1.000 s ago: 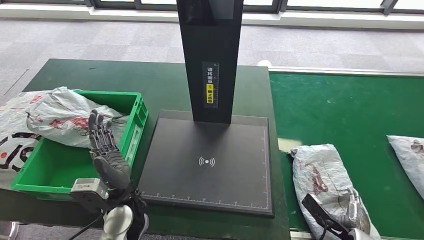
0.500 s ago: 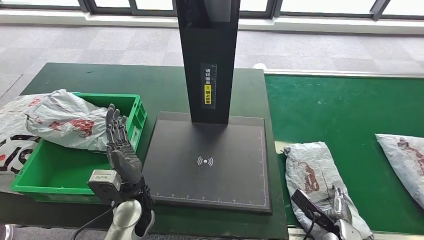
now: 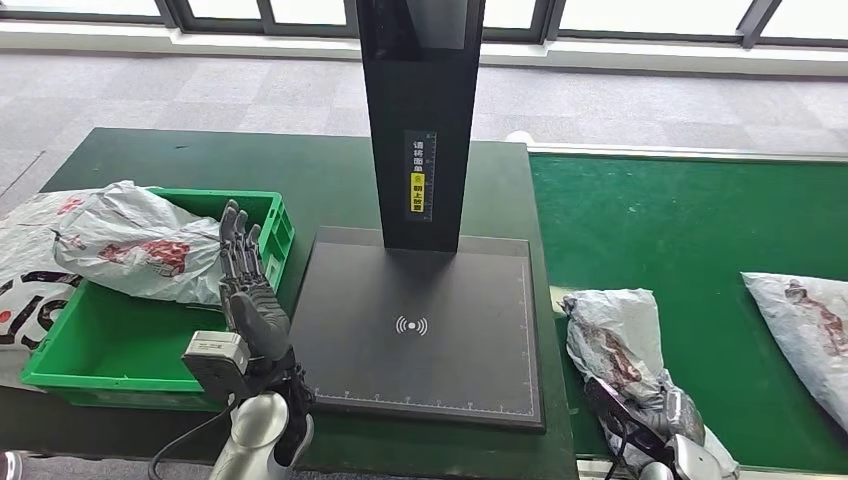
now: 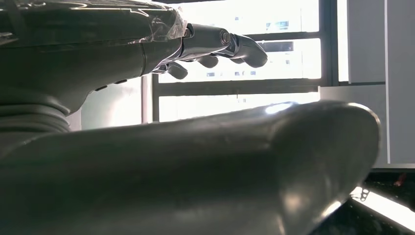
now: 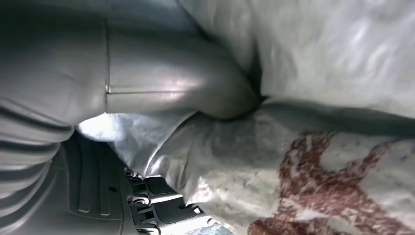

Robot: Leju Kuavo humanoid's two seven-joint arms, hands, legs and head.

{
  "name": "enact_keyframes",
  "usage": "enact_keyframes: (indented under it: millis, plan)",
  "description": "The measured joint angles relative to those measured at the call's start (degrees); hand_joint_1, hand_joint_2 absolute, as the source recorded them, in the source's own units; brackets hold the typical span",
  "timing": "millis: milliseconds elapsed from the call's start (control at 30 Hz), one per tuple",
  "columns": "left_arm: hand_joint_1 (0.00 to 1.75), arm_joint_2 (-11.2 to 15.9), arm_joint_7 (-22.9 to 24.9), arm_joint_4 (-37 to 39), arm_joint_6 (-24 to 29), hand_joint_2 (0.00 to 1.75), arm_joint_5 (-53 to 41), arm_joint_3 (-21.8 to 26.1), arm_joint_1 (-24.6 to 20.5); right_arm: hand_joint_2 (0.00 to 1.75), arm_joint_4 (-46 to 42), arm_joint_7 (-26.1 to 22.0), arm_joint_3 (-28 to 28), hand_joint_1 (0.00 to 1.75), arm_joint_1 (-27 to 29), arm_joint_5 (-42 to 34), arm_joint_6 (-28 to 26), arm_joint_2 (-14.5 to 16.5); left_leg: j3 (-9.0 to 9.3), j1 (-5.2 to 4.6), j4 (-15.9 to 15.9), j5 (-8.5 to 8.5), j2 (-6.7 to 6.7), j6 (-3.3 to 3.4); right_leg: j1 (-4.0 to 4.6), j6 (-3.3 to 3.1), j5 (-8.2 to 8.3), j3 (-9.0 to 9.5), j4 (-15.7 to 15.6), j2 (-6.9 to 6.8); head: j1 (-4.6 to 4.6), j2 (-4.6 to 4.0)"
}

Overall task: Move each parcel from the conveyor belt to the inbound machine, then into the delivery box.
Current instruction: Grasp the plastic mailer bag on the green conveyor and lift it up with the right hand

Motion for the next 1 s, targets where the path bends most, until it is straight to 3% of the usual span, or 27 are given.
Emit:
enact_keyframes:
  millis: [233, 533, 867, 1000]
  plan:
    - [0.00, 0.0, 0.3, 0.0, -0.2, 0.00, -0.1, 0.0, 0.0, 1.75, -0.9, -0.5, 0.3, 1.75, 0.7, -0.1, 0.1, 0.2, 0.15, 0.02, 0.0, -0.16, -0.04, 0.06, 0.01, 0.03, -0.17, 0.22, -0.1, -0.04, 0.00, 0.00]
    - [0.00, 0.1, 1.2, 0.2, -1.3, 0.00, -0.4, 0.0, 0.1, 1.75, -11.8, -2.5, 2.6, 1.75, 7.8, 0.0, 1.5, 2.2, -0.13, 0.02, 0.0, -0.22, -0.37, 0.07, 0.01, 0.01, -0.37, 0.01, 0.0, -0.33, -0.01, 0.00]
    - [0.00, 0.1, 0.7, -0.1, -1.7, 0.00, -1.1, 0.0, 2.3, 1.75, -23.2, -5.0, 6.2, 1.75, 9.7, -9.0, -15.4, 3.7, -0.84, -0.08, 0.0, -0.15, -0.71, 0.05, -0.14, -0.03, -0.44, -0.61, 0.1, -0.69, 0.00, 0.00]
    - [0.00, 0.1, 0.3, -0.2, -1.7, 0.00, -1.0, 0.0, 2.7, 1.75, -27.2, -5.8, 7.9, 1.75, 9.6, -11.5, -18.7, 4.0, -0.92, -0.09, 0.0, -0.15, -0.76, 0.04, -0.14, -0.03, -0.45, -0.68, 0.1, -0.74, 0.00, 0.00]
